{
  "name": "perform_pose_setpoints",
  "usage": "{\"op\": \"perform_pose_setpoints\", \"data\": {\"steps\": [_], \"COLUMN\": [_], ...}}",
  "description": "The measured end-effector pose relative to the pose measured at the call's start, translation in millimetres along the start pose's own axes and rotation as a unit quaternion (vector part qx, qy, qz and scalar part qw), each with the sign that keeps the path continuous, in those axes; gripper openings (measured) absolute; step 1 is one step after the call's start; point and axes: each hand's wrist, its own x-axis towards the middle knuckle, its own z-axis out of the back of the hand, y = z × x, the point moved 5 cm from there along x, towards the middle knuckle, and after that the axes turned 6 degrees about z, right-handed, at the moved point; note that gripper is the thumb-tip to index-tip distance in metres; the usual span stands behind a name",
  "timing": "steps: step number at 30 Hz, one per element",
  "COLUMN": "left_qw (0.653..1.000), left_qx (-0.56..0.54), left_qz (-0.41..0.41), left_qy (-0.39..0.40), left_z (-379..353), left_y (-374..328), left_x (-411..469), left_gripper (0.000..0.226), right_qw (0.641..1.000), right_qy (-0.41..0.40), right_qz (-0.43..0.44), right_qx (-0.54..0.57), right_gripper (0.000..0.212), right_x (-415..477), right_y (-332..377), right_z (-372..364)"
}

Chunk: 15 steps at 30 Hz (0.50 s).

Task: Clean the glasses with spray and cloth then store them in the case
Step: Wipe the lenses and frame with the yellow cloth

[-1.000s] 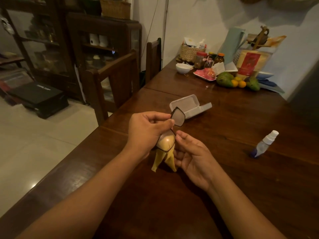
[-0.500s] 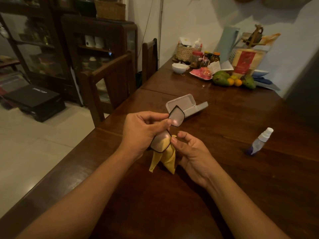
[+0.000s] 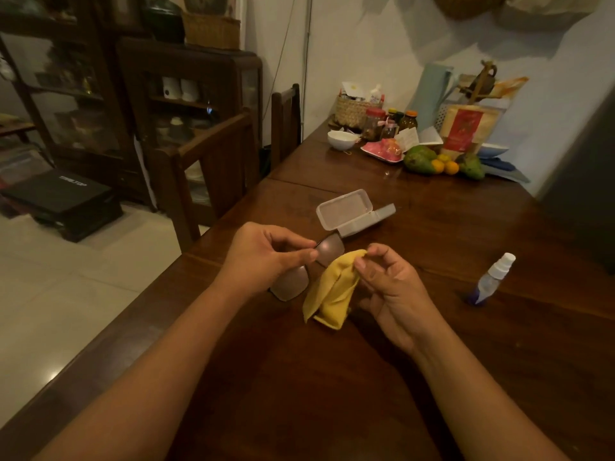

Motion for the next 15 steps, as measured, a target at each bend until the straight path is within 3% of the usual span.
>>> {"op": "perform_pose_setpoints", "data": {"steps": [3,9,12,15], "left_qw": [0.994,0.948,0.939,0.929], "left_qx": [0.102,0.287,0.325,0.366], "left_qz": [0.032,0.054,0.03,0.0], "left_qy": [0.039,0.125,0.111,0.048], "left_z": [1.9,-1.0,2.2,5.9], "left_y": [4.7,14.8,7.0,-9.4], "left_x": [3.7,7.3,7.9,15.0], "left_gripper": [0.013,0.012,0.007,0.015], "right_qw": [0.998,0.993,0.992,0.989], "right_qy": [-0.028,-0.056,-0.044,-0.04], "right_qz": [0.027,0.04,0.051,0.055], "right_qx": [-0.053,-0.096,-0.106,-0.128], "right_gripper": [0.022,0.021,0.024,0.029], "right_x": [1.9,3.5,2.0,1.0], "right_y": [15.9,36.1,47.6,57.7], "right_z": [10.6,15.8,14.1,13.1]}}
